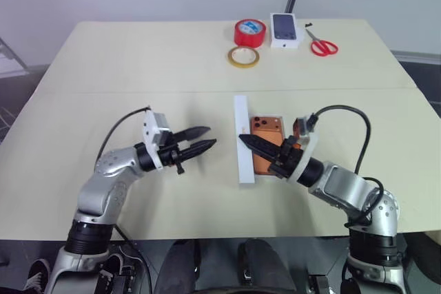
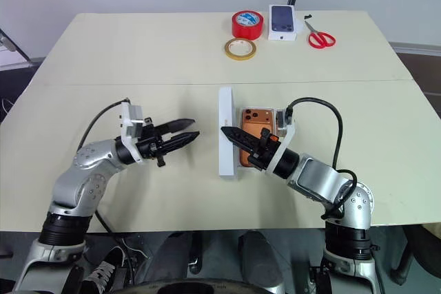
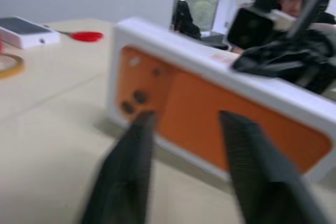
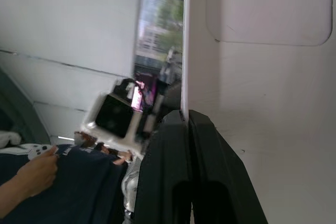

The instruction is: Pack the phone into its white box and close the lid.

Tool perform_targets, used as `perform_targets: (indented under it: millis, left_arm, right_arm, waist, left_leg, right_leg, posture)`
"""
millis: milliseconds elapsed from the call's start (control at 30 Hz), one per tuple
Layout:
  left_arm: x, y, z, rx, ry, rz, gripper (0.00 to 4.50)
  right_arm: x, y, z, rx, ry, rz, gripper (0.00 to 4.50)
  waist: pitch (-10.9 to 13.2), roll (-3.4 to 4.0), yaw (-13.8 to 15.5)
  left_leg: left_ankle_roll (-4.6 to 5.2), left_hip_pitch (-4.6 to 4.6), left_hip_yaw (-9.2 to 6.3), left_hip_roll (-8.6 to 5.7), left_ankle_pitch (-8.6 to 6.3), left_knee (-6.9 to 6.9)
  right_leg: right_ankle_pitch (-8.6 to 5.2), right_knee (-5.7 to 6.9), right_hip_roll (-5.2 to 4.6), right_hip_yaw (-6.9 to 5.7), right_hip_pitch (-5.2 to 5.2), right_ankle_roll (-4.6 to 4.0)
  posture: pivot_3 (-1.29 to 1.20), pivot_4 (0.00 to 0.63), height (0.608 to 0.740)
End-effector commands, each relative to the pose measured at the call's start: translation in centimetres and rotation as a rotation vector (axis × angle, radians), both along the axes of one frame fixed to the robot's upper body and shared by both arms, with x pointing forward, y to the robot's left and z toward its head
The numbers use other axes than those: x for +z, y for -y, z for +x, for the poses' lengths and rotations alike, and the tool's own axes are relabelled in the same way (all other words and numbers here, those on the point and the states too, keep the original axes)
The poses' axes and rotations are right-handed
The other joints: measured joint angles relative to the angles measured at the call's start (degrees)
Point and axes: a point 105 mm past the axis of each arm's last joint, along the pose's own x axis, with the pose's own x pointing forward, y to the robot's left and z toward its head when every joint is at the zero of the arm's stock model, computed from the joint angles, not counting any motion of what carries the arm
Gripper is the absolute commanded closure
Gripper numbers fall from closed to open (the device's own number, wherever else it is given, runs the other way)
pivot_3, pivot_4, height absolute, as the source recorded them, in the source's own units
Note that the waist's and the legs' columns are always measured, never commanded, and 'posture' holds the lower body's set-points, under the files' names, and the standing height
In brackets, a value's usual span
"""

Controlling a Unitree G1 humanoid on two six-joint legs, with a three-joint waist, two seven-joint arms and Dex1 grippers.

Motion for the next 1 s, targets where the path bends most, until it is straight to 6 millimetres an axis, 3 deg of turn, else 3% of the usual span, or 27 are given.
perform_targets:
  millis: [33, 233, 333, 600, 700, 867, 1000]
  left_arm:
    - [-0.1, 1.3, 0.0, 0.002, 0.06, 0.021, 4.47]
    - [-1.4, 3.2, 1.5, 0.02, 0.065, 0.031, 4.47]
    - [-2.1, 4.1, 2.0, 0.004, 0.069, 0.049, 4.47]
    - [-3.2, 6.8, 3.3, 0.0, 0.042, 0.015, 4.47]
    - [-3.2, 8.3, 3.6, -0.017, 0.05, 0.002, 4.5]
    - [-2.9, 10.2, 4.0, -0.035, 0.068, -0.016, 4.5]
    - [-2.9, 11.4, 4.1, -0.05, 0.065, -0.031, 4.5]
  right_arm:
    - [0.6, 0.0, 0.5, 0.006, 0.001, 0.037, 4.5]
    - [0.0, 1.0, 3.0, -0.055, -0.064, -0.003, 4.5]
    - [-1.4, 1.3, 3.0, -0.035, -0.035, -0.157, 4.5]
    - [-0.4, 5.7, 5.0, -0.165, 0.085, -0.268, 4.5]
    - [-0.5, 7.0, 4.8, -0.201, 0.092, -0.286, 3.54]
    - [-0.5, 9.2, 4.1, -0.253, 0.127, -0.362, 1.05]
    - [-0.3, 12.7, 3.8, -0.291, 0.249, -0.586, 1.05]
  waist:
    - [0.0, 0.01, 0.1]
    - [0.0, -0.01, 0.63]
    - [0.0, -0.01, 1.22]
    - [-0.05, -0.02, 1.82]
    - [-0.05, -0.03, 2.13]
    - [-0.04, -0.04, 1.91]
    - [-0.03, -0.02, 1.75]
  left_leg:
    - [0.0, -0.02, -0.01, 0.0, 0.0, -0.01]
    - [0.0, -0.01, 0.01, -0.02, 0.0, 0.06]
    - [0.0, -0.01, 0.02, -0.02, 0.0, 0.02]
    - [0.01, 0.02, 0.02, -0.04, 0.0, 0.14]
    - [0.01, -0.01, 0.0, -0.06, 0.0, 0.17]
    - [0.01, -0.02, 0.0, -0.07, 0.0, 0.14]
    - [0.01, -0.05, 0.01, -0.11, 0.0, 0.12]
  right_leg:
    - [0.0, 0.0, 0.01, 0.0, -0.02, 0.0]
    - [0.01, 0.0, 0.0, -0.01, 0.03, 0.01]
    - [0.0, -0.01, 0.02, 0.01, 0.0, 0.01]
    - [0.01, -0.04, -0.02, -0.02, 0.12, 0.01]
    - [0.02, -0.04, -0.04, -0.04, 0.13, 0.03]
    - [0.02, -0.04, -0.02, -0.03, 0.09, 0.04]
    - [0.02, -0.06, 0.02, -0.03, 0.06, 0.05]
  posture:
    - [0.0, 0.15, 0.74]
    - [0.0, 0.15, 0.74]
    - [0.0, 0.15, 0.74]
    - [0.0, 0.15, 0.74]
    - [0.0, 0.15, 0.74]
    - [0.0, 0.15, 0.74]
    - [0.0, 0.15, 0.74]
